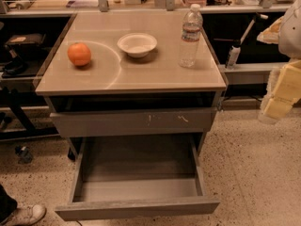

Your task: Close middle drawer

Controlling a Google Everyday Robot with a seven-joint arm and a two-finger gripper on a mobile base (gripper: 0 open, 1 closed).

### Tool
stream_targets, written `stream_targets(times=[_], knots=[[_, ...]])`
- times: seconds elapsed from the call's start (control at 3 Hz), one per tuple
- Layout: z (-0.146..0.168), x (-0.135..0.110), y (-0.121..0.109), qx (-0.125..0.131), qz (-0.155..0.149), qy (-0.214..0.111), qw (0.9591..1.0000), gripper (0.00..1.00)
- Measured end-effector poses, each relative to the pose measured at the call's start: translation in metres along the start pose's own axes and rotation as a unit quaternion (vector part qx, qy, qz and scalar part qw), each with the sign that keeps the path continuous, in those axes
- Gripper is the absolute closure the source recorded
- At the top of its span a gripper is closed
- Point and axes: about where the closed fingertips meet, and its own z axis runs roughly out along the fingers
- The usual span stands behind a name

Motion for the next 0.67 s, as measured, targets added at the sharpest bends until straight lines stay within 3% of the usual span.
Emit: stream_targets(times=[0.33,0.67], knots=[[0.0,0.0,0.0,0.0,0.0,0.0,1.0,0.0],[0.0,0.0,0.0,0.0,0.0,0.0,1.0,0.18]])
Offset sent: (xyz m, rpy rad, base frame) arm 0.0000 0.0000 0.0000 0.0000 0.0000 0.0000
